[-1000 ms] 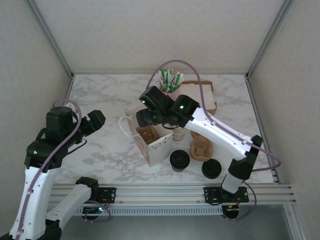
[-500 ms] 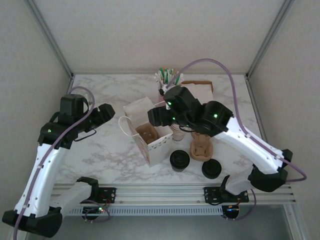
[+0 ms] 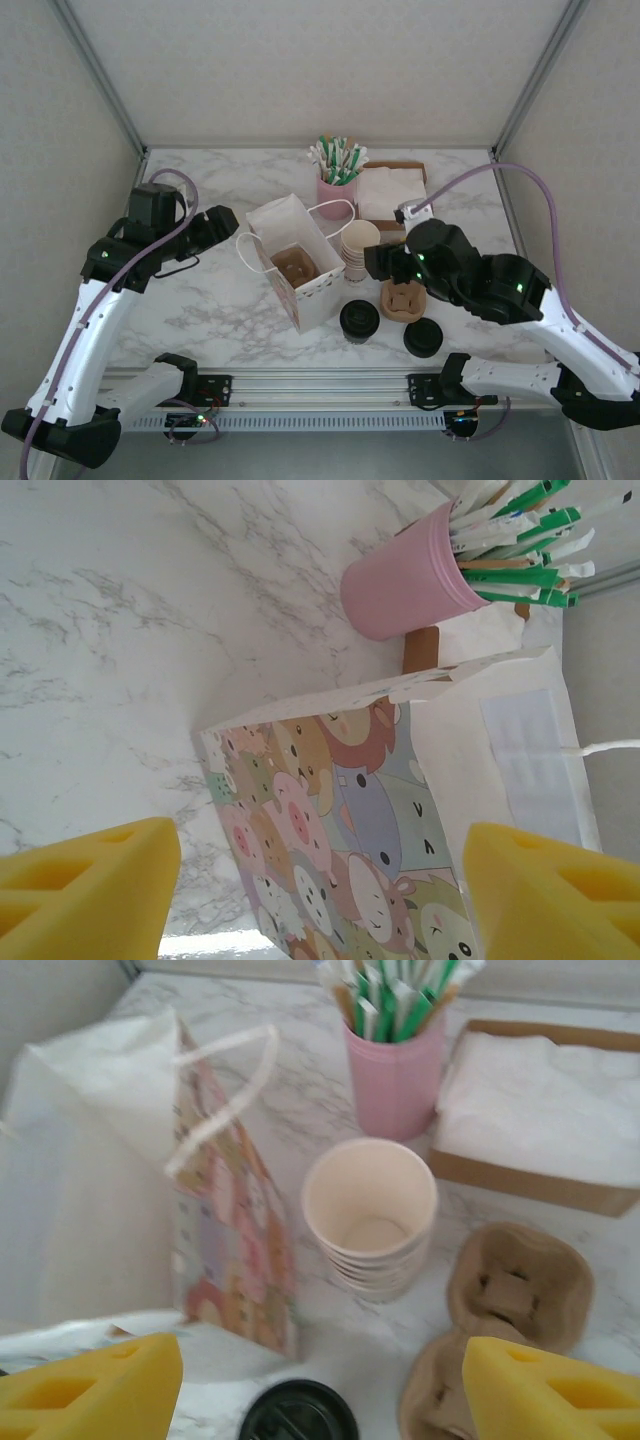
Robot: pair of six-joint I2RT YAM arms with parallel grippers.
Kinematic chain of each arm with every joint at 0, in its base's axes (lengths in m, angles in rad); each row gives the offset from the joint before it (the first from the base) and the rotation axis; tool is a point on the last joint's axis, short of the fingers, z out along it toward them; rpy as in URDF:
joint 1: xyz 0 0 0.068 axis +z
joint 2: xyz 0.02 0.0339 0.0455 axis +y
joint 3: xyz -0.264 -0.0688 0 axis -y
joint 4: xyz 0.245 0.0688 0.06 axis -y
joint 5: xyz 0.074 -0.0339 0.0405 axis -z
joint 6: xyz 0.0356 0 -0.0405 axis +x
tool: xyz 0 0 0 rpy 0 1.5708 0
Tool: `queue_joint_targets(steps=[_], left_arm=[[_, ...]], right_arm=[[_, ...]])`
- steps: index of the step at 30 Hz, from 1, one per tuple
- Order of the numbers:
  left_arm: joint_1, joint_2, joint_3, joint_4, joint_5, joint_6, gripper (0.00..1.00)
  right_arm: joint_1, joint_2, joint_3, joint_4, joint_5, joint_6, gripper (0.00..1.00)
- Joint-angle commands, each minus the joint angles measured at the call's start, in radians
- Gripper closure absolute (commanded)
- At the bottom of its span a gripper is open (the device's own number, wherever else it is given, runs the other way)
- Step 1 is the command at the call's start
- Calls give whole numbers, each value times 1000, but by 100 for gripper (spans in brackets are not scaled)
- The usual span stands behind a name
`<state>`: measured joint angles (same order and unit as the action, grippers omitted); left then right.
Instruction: Pack the takeout coffee
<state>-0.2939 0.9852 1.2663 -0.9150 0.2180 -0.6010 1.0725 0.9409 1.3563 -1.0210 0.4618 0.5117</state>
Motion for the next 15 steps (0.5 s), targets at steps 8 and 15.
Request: queue_joint_targets(steps=[8,15], left_arm=[[-11,-97,-53,35,-109,-142,25],[-13,-138,-40,-28,-100,-139,24]], right_arm=[[7,-199,-253,10,46,-6,24],[6,-230,-373,98,-31,-151,24]])
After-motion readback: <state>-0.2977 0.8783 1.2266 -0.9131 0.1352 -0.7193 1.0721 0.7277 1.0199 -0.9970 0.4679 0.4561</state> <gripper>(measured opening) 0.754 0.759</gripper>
